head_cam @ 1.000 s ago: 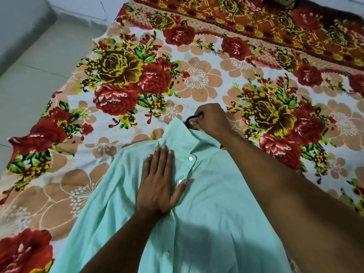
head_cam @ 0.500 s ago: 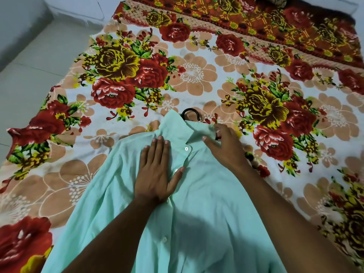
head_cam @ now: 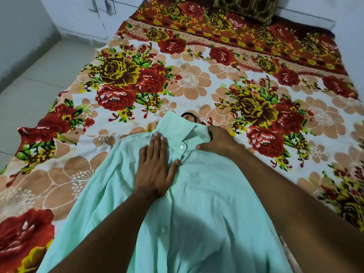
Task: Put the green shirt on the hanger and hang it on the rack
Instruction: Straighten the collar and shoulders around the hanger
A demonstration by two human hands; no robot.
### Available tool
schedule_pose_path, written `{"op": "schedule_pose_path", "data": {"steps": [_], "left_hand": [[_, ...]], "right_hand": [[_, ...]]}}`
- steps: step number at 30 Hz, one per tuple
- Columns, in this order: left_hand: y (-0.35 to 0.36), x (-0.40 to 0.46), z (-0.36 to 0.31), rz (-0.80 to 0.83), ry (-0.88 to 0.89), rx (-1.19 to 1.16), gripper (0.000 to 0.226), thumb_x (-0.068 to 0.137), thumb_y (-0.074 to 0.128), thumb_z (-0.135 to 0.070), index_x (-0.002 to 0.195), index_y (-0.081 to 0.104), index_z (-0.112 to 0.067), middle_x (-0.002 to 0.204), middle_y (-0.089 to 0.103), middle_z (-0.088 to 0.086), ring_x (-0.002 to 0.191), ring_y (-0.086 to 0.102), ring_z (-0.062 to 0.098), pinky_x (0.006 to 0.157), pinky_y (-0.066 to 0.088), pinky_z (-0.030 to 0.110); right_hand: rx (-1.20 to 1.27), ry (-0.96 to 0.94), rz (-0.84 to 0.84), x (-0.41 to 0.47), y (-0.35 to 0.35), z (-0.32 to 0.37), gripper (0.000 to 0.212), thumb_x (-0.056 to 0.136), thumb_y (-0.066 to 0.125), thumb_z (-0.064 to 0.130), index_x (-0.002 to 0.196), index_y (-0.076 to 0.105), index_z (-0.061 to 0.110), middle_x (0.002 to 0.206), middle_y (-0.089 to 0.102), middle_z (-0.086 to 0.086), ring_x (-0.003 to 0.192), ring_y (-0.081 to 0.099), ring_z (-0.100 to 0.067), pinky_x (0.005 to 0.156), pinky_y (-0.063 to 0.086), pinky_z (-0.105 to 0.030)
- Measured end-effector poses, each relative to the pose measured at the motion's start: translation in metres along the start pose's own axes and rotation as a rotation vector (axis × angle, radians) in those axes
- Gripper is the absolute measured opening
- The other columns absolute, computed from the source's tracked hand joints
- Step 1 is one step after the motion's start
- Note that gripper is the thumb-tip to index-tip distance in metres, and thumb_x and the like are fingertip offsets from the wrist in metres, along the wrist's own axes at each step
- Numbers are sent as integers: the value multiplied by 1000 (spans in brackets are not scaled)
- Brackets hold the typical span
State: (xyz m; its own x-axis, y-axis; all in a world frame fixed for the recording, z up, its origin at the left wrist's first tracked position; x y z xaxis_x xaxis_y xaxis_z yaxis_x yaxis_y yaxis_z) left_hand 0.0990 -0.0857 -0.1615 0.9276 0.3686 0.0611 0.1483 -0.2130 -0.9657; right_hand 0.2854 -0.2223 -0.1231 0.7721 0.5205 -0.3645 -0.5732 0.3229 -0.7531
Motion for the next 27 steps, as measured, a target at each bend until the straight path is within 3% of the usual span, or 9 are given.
{"op": "schedule_pose_path", "data": {"steps": [3, 5, 11, 14, 17, 20, 22, 25, 27], "left_hand": [[1, -1, 0, -11, -4, -6, 82, 104, 26, -57, 163, 0, -7, 172, -5, 14, 160, 2, 27, 124, 17, 49], [1, -2, 0, -17, -4, -10, 82, 104, 28, -57, 163, 0, -7, 172, -6, 14, 160, 3, 27, 124, 17, 49], [3, -2, 0, -8, -5, -9, 81, 105, 25, -58, 163, -3, -9, 172, -10, 12, 160, -5, 23, 127, 11, 47], [4, -2, 0, -5, -3, -22, 81, 105, 25, -58, 163, -4, -10, 172, -11, 11, 159, -6, 23, 128, 9, 46], [4, -2, 0, -15, -3, -31, 82, 105, 26, -59, 163, -2, -9, 172, -9, 12, 160, -4, 23, 127, 10, 47], [4, -1, 1, -18, -2, -16, 82, 105, 26, -59, 163, -1, -8, 172, -6, 13, 160, 0, 25, 126, 14, 48], [4, -1, 1, -21, -1, -20, 82, 104, 26, -59, 163, -1, -7, 172, -6, 14, 160, 1, 26, 126, 15, 48], [4, -2, 1, -22, -5, -25, 83, 104, 24, -60, 163, -4, -8, 172, -10, 13, 160, -2, 25, 127, 13, 48], [3, -1, 0, -24, -8, -27, 83, 104, 23, -61, 163, -6, -9, 171, -12, 12, 160, -3, 25, 127, 12, 48]], "right_hand": [[290, -33, -77, -9, 5, 6, 52, 81, 85, 16, 127, 61, 13, 118, 69, -6, 105, 67, -23, 87, 55, -36], [480, -20, -199, -9, 0, 7, 40, 85, 80, 7, 119, 62, 18, 115, 71, -9, 105, 69, -25, 84, 57, -35], [752, 118, -384, 7, -25, 2, 19, 93, 69, 16, 111, 68, 23, 115, 72, -5, 105, 69, -22, 94, 59, -48], [612, 158, -355, 3, -23, 3, 42, 96, 68, 36, 131, 60, 15, 124, 66, -2, 106, 62, -17, 92, 54, -35], [480, 206, -254, -5, -8, -7, 76, 80, 75, 63, 135, 53, 15, 118, 60, 1, 106, 58, -17, 85, 46, -30], [372, 82, -49, -7, 12, -7, 81, 60, 86, 72, 121, 62, 24, 112, 73, 10, 105, 70, -14, 86, 58, -38], [249, -6, 51, -7, 19, -6, 85, 55, 92, 65, 126, 63, 29, 120, 73, 11, 111, 69, -13, 93, 58, -40], [-29, -48, -59, -8, 15, 1, 78, 57, 85, 58, 123, 68, 20, 120, 73, -3, 111, 67, -26, 94, 55, -46], [-65, -8, -136, -7, 15, 4, 66, 63, 82, 52, 118, 70, 18, 117, 73, -7, 110, 67, -32, 94, 53, -49]]}}
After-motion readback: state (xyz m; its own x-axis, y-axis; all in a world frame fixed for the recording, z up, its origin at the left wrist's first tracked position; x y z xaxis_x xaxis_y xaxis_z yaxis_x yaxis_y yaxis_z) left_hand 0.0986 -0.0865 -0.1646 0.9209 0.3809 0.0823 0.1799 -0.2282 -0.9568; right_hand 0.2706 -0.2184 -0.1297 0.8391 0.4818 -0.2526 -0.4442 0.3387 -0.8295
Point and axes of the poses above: each hand's wrist, its own x-axis towards the middle knuckle, its own y-axis out of the palm, z = x × y, the point moved 7 cm from there along x, towards the middle knuckle
